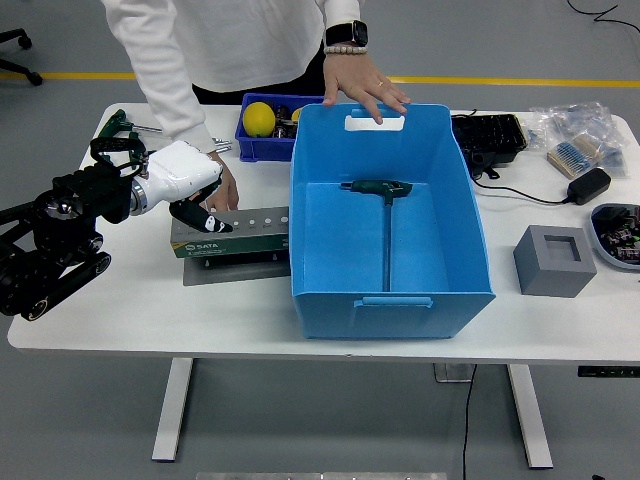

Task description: Lift tool from toolbox,place it in box,lift tool from toolbox,place it in box

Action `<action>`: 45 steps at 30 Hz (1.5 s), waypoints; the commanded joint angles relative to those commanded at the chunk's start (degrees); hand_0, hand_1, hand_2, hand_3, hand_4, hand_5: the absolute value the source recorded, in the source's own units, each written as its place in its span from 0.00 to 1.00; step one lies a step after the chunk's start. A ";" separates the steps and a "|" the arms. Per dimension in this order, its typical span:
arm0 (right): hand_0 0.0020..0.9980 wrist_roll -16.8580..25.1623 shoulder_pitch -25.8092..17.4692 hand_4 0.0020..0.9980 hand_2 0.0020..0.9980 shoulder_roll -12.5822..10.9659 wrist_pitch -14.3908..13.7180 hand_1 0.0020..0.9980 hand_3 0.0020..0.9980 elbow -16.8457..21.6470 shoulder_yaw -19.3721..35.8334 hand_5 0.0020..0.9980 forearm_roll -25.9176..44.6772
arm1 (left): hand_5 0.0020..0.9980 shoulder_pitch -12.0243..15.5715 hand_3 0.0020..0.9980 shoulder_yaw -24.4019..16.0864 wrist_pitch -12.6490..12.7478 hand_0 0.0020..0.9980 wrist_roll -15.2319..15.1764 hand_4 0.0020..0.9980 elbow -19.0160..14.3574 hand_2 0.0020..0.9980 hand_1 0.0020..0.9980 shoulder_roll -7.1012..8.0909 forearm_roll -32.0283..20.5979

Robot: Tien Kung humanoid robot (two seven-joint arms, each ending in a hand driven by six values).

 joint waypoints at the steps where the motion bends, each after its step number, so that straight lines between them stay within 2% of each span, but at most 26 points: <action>1: 0.70 0.00 0.00 0.83 0.74 0.00 0.00 0.70 0.60 0.00 0.00 0.73 -0.01 | 0.38 0.08 0.04 -0.34 0.17 0.13 -0.05 0.90 -0.21 0.04 0.00 0.07 0.12; 2: 0.70 0.00 0.00 0.83 0.74 0.00 0.01 0.70 0.60 -0.01 -0.01 0.73 -0.02 | 0.30 0.18 0.05 -0.78 0.23 0.11 -0.11 0.84 -0.46 0.01 0.00 0.14 0.16; 11: 0.70 0.02 -0.06 0.83 0.74 0.01 0.00 0.70 0.60 -0.02 -0.04 0.73 0.06 | 0.27 1.03 0.04 -5.31 1.10 0.10 -1.33 0.82 -3.65 0.00 0.00 1.12 0.25; 17: 0.70 0.02 -0.14 0.83 0.74 0.04 0.00 0.70 0.60 -0.03 0.01 0.73 0.07 | 0.28 1.51 0.04 -9.50 1.77 0.10 -1.92 0.81 -9.39 0.00 0.00 2.24 -0.06; 26: 0.70 -0.09 -0.37 0.83 0.74 0.13 0.00 0.70 0.60 -0.04 0.22 0.73 -0.32 | 0.28 1.42 0.04 -14.05 -0.68 0.10 -0.46 0.80 -18.37 0.00 0.00 3.51 -2.90; 30: 0.70 -0.14 -0.47 0.83 0.74 0.14 0.00 0.70 0.60 -0.04 0.35 0.73 -0.53 | 0.28 1.03 0.04 -15.48 -0.92 0.10 0.19 0.80 -21.93 0.00 0.00 3.48 -4.24; 32: 0.70 -0.20 -0.54 0.83 0.74 0.17 0.00 0.70 0.60 -0.04 0.47 0.73 -0.76 | 0.27 0.89 0.04 -16.02 -0.53 0.10 0.41 0.81 -23.85 0.00 0.00 2.92 -5.18; 37: 0.70 -0.34 -0.64 0.83 0.74 0.29 -0.04 0.70 0.60 -0.03 0.78 0.73 -1.25 | 0.27 0.99 0.04 -15.03 0.65 0.10 0.80 0.81 -27.15 0.00 0.00 0.38 -7.09; 38: 0.70 -0.36 -0.67 0.83 0.74 0.32 -0.04 0.70 0.60 -0.02 0.84 0.73 -1.36 | 0.26 1.05 0.10 -14.42 1.32 0.12 0.78 0.81 -27.55 0.02 0.00 -0.30 -7.65; 43: 0.70 -0.42 -0.75 0.83 0.74 0.43 -0.07 0.70 0.60 0.01 1.00 0.73 -1.61 | 0.26 1.30 0.10 -11.07 4.42 0.12 -0.15 0.81 -27.59 0.02 0.00 -3.96 -10.68; 44: 0.70 -0.44 -0.73 0.83 0.74 0.44 -0.06 0.70 0.60 0.02 1.03 0.73 -1.70 | 0.39 1.24 0.42 -10.02 4.55 0.24 -0.32 0.95 -27.19 0.23 0.15 -4.88 -11.24; 45: 0.70 -0.44 -0.71 0.83 0.74 0.43 -0.05 0.70 0.60 0.03 1.01 0.73 -1.72 | 0.39 1.18 0.42 -9.29 4.52 0.24 -0.38 0.95 -26.91 0.23 0.15 -5.42 -11.56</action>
